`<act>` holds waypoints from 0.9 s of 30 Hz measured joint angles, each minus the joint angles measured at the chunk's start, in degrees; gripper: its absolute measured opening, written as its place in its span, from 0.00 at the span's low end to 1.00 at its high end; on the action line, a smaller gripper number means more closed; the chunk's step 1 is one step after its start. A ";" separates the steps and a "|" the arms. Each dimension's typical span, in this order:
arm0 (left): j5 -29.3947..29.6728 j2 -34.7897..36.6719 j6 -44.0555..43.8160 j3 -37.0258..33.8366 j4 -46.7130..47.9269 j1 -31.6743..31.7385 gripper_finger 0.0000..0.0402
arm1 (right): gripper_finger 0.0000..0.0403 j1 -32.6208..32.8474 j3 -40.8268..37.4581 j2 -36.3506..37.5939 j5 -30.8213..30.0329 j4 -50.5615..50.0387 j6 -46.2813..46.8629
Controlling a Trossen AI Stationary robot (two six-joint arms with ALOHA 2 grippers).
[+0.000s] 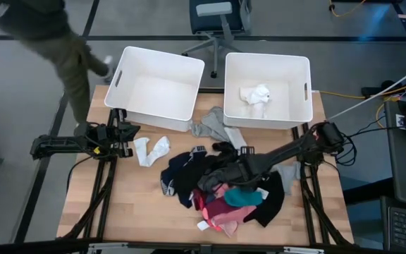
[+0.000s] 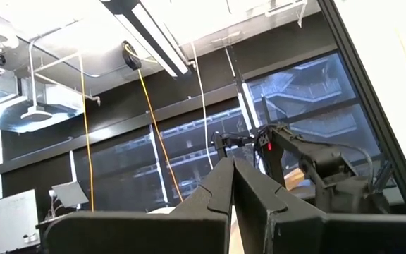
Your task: Sort clothes
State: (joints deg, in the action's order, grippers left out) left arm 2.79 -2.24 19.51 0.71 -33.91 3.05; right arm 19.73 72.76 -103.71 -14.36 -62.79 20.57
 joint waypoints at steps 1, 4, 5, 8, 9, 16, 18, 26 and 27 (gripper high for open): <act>0.00 0.00 0.00 0.00 0.00 0.00 0.01 | 0.59 0.34 1.57 0.31 -0.88 -1.47 0.06; 0.00 0.00 -0.02 0.00 -0.05 0.00 0.01 | 0.59 1.45 6.81 0.82 -4.06 -6.81 0.17; 0.00 0.00 0.00 0.00 -0.01 0.00 0.01 | 0.59 1.81 8.65 0.82 -5.59 -8.58 0.28; 0.00 0.00 -0.02 0.00 0.00 0.00 0.01 | 0.59 2.97 12.52 1.22 -11.54 -13.08 1.52; -0.02 0.00 -0.02 0.00 0.08 0.00 0.01 | 0.59 3.23 12.95 1.48 -13.95 -13.42 1.89; 0.00 0.00 -0.26 0.00 0.26 0.00 0.01 | 0.59 3.81 5.59 3.69 -23.08 -11.70 4.70; 0.00 0.00 -0.24 0.00 0.28 0.00 0.01 | 0.59 3.28 1.25 4.39 -22.98 -8.62 4.84; 0.00 0.00 1.11 0.00 0.13 0.00 0.01 | 0.59 0.79 -12.47 9.40 -24.53 5.11 6.63; 0.00 0.00 1.11 0.00 0.19 0.00 0.01 | 0.59 0.30 -13.92 10.42 -24.66 6.71 6.92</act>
State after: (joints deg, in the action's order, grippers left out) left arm 2.79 -2.24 20.62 0.71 -33.72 3.05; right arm 20.03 58.84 -93.29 -39.02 -56.09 27.49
